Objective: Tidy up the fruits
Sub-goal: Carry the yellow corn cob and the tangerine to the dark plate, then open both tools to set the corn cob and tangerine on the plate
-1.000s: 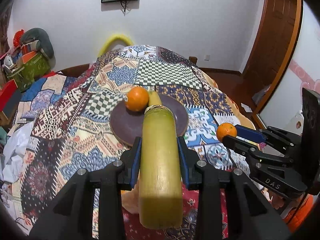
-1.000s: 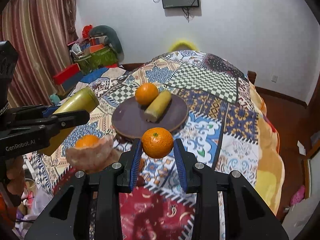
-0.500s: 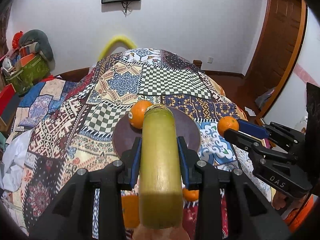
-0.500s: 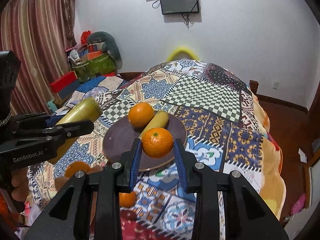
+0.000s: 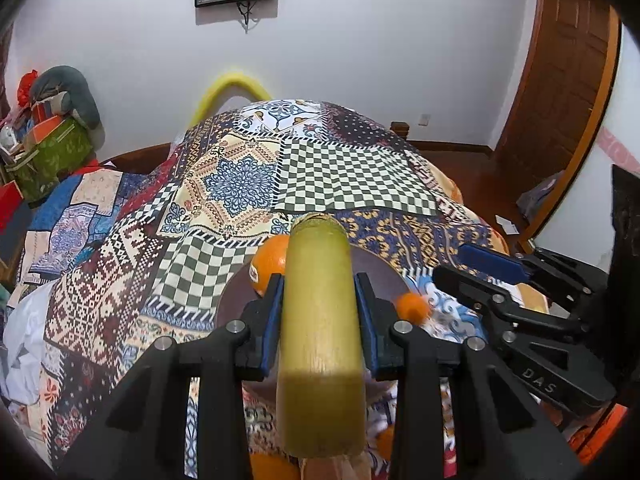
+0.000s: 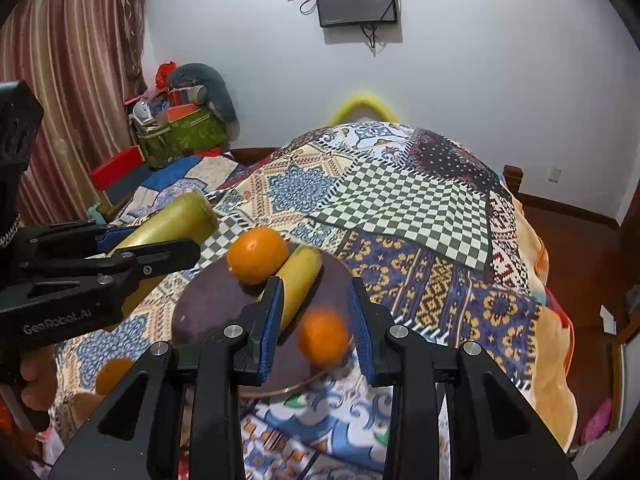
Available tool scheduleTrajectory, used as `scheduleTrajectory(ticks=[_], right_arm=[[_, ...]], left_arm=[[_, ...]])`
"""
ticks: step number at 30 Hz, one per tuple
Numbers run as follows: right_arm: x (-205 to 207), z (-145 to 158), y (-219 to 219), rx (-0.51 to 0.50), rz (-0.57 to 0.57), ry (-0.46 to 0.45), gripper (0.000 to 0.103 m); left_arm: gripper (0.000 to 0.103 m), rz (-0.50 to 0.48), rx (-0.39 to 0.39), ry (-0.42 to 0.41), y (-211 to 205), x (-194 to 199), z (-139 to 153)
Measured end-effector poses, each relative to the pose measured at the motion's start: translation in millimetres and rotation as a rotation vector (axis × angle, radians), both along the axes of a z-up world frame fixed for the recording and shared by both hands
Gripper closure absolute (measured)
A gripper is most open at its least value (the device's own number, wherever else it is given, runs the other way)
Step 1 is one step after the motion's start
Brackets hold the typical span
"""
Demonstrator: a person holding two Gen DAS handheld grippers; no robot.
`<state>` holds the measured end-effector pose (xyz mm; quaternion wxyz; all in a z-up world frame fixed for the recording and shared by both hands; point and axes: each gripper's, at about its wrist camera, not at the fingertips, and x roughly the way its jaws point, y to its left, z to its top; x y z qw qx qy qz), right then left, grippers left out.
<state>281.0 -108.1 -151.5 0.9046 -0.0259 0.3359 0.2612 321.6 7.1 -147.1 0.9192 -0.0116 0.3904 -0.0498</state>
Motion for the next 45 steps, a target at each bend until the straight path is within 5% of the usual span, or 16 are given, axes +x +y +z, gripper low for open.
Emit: scheduleTrajectory(ticks=[12, 27, 45], right_arm=[[19.9, -25.3, 1.6, -0.036, 0.013, 0.055, 0.073], [17.4, -31.8, -4.7, -0.028, 0.008, 0.086, 0.073], [-24.6, 9.4, -6.6, -0.017, -0.001, 0.024, 0.073]], left_arm=[[0.070, -0.003, 0.035, 0.078, -3.5, 37.1, -38.0], [0.070, -0.023, 0.085, 0.125, -12.9, 51.9, -46.3], [0.070, 0.012, 0.084, 0.010, 6.2, -11.3, 19.3]])
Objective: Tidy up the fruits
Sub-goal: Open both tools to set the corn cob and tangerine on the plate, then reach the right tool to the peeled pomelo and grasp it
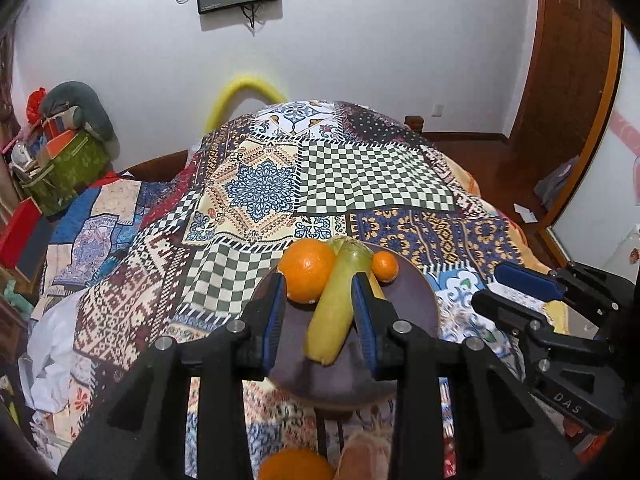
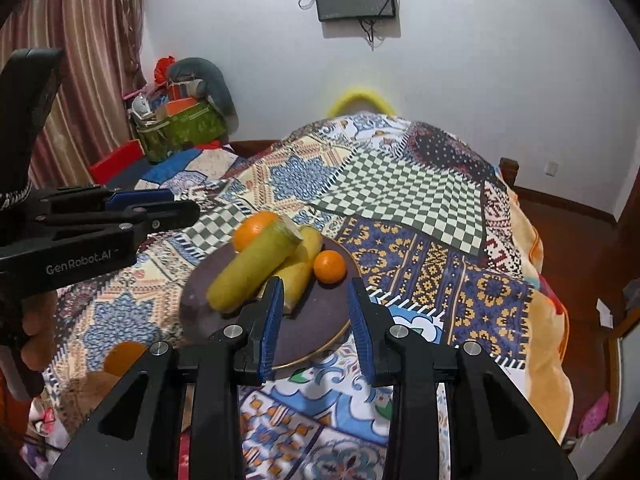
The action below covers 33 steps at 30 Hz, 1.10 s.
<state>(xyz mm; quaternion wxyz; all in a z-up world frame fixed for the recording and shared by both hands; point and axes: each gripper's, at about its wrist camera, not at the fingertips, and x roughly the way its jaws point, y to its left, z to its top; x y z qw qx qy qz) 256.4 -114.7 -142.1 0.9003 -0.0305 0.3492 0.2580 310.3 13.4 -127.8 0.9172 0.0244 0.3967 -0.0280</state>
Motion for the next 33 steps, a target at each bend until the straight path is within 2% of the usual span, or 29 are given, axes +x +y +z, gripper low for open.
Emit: scheduleTrajectory(ticks=[6, 12, 14, 19, 23, 26, 33], right_arm=[[-23.8, 15.2, 1.1, 0.005, -0.001, -0.019, 0.072], [-45.5, 23.9, 5.0, 0.005, -0.002, -0.032, 0.053], [-52.7, 24.3, 6.3, 0.008, -0.002, -0.033, 0.043], [-66.9, 20.2, 11.6, 0.000, -0.004, -0.022, 0.031], [-74.2, 13.2, 18.8, -0.006, 0.006, -0.002, 0.027], [-83.2, 5.1, 27.5, -0.023, 0.006, 0.001, 0.017], [-98.6, -13.4, 46.7, -0.044, 0.053, 0.060, 0.017]], left_arm=[[0.069, 0.005, -0.009, -0.022, 5.0, -33.7, 15.8], [0.068, 0.009, -0.012, -0.019, 11.8, -67.9, 16.7], [0.068, 0.011, -0.014, -0.009, 15.3, -79.9, 13.1], [0.068, 0.021, -0.005, 0.008, 24.9, -107.6, 5.5], [0.053, 0.041, -0.018, 0.009, 34.8, -128.6, -0.1], [0.051, 0.041, -0.021, 0.022, 40.7, -139.5, -5.8], [0.046, 0.072, -0.017, 0.044, 58.4, -158.1, -20.8]])
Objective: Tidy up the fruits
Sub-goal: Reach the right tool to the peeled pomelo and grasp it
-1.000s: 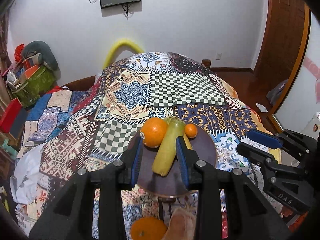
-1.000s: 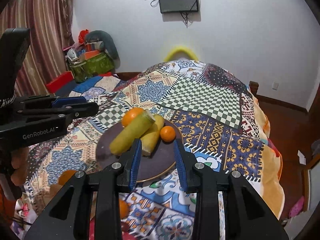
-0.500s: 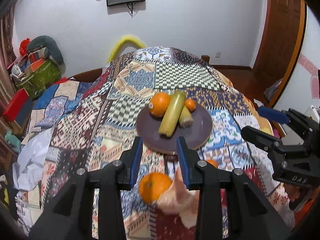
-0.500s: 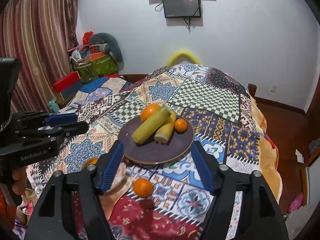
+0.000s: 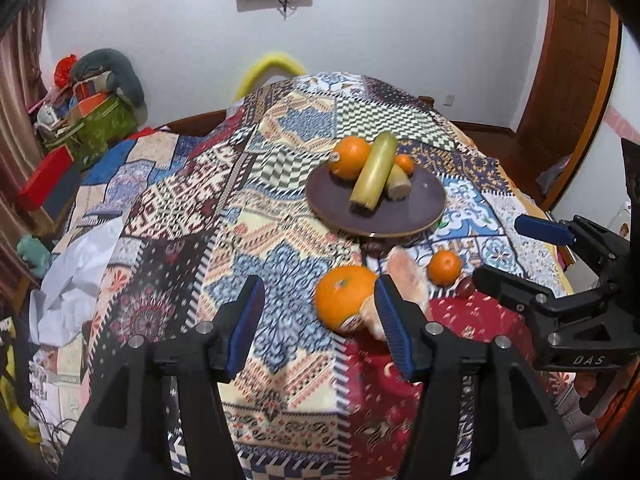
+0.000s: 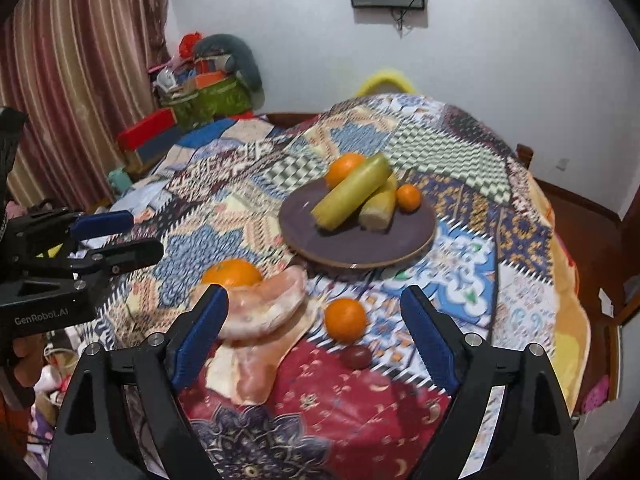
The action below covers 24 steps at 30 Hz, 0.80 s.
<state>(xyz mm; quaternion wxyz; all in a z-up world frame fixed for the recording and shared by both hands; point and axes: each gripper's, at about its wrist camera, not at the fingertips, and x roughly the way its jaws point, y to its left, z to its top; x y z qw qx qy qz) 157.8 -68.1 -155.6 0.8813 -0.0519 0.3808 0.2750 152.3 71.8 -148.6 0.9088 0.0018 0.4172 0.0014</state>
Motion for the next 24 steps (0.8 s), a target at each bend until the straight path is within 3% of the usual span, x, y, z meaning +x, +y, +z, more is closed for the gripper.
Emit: scheduleTrajectory(ticks=[13, 24], right_arm=[[-12.6, -32.9, 47.1, -0.064, 0.116, 0.112, 0.017], [5.4, -51.4, 69.3, -0.091, 0.121, 0.154, 0.017]], left_arm=[[0.046, 0.072, -0.038, 0.062, 32.0, -15.4, -30.6], [0.046, 0.089, -0.062, 0.090, 38.4, -11.2, -44.7]])
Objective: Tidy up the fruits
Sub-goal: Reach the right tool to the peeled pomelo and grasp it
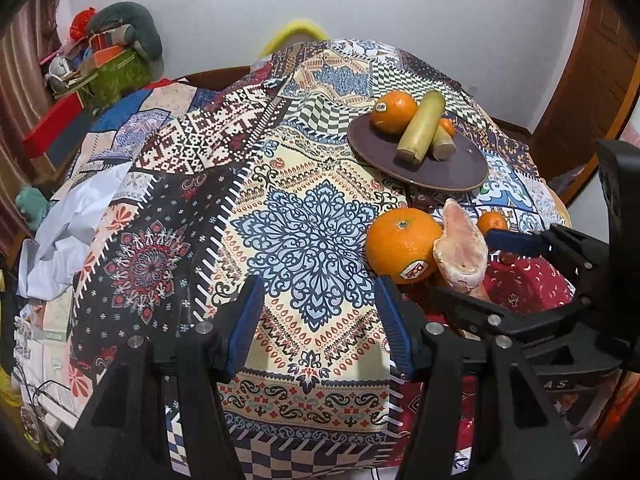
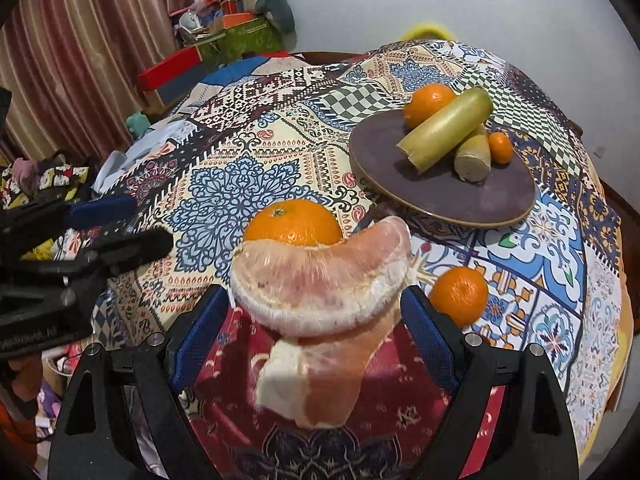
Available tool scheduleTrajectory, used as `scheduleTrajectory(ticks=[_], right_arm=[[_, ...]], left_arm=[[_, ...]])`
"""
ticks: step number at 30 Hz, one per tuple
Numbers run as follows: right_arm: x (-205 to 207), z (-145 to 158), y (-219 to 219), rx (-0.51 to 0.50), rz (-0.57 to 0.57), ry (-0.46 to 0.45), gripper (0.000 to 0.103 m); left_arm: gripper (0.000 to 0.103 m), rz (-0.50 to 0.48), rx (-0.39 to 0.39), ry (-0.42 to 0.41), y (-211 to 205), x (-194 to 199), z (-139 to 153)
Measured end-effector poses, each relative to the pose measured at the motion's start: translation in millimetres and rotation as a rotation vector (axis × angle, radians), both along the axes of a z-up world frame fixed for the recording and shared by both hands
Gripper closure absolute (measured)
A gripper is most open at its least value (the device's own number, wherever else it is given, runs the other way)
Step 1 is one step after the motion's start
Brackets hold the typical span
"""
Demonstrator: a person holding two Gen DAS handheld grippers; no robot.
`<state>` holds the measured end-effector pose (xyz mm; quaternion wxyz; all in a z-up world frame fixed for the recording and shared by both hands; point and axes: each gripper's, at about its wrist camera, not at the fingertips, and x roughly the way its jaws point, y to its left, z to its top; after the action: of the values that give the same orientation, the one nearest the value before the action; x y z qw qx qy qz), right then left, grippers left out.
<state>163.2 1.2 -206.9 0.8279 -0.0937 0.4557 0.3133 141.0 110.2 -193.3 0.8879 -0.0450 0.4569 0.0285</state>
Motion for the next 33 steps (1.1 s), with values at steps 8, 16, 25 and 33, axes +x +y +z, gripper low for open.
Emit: scheduleTrajectory(ticks=[8, 16, 25, 33], right_arm=[[3.4, -2.7, -4.3, 0.015, -0.002, -0.010, 0.025], [-4.0, 9.5, -19.4, 0.052, 0.033, -0.042, 0.063], [-2.8, 15.7, -44.7, 0.050, -0.030, -0.060, 0.078], [10.1, -5.5, -61.3, 0.045, -0.084, 0.022, 0.078]], left_arm=[[0.046, 0.007, -0.008, 0.022, 3.3, 4.1, -8.8], [0.046, -0.008, -0.014, 0.028, -3.6, 7.7, -11.3], [0.046, -0.041, -0.006, 0.016, -18.2, 8.6, -6.2], [0.046, -0.044, -0.012, 0.032, -23.6, 13.3, -10.9]])
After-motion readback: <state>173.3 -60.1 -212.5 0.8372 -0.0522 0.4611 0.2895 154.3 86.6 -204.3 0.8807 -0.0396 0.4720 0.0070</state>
